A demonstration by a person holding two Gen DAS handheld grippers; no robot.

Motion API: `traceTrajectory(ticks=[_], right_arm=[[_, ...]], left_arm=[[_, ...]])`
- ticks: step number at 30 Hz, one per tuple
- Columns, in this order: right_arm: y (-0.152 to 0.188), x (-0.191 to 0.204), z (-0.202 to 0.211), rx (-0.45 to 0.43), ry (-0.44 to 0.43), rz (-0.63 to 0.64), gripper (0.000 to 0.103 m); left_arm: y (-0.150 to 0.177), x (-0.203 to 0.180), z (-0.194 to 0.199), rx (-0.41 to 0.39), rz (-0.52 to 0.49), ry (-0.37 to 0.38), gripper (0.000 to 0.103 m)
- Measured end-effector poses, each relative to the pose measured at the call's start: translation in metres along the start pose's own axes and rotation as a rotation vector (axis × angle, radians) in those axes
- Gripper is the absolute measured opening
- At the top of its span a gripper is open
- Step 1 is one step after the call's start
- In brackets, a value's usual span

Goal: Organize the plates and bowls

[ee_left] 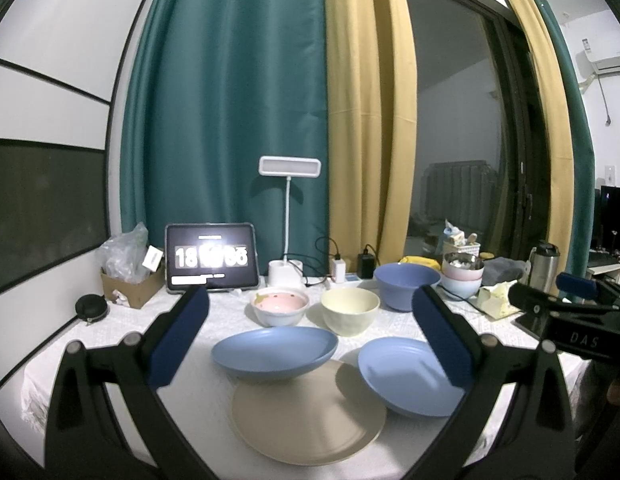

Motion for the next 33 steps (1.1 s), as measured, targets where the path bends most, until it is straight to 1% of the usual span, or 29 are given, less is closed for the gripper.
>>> traceTrajectory(ticks=[14, 19, 25, 33], right_arm=[[0.000, -0.001, 0.000, 0.000, 0.000, -0.001, 0.095], [0.003, 0.000, -0.005, 0.014, 0.003, -0.005, 0.095], [0.008, -0.007, -0.020, 0.051, 0.013, -0.022, 0.095], [0.017, -0.032, -0.054, 0.123, 0.038, -0.064, 0.095]], left_arm=[[0.001, -0.001, 0.000, 0.002, -0.003, 0.001, 0.103], [0.001, -0.002, -0.006, 0.020, -0.012, 0.006, 0.103], [0.007, -0.013, -0.026, 0.068, -0.032, 0.026, 0.102], [0.018, -0.036, -0.061, 0.162, -0.070, 0.072, 0.102]])
Point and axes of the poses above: each gripper's, at about its wrist camera, not at the fingertips, and z roughly against the way its jaws point, x to its left, y to its underside, the point moved 1 cm from there along -z, roughly the way its jaws point, and after that the axes turned 13 degrees about -z, right-handed, at the moved point
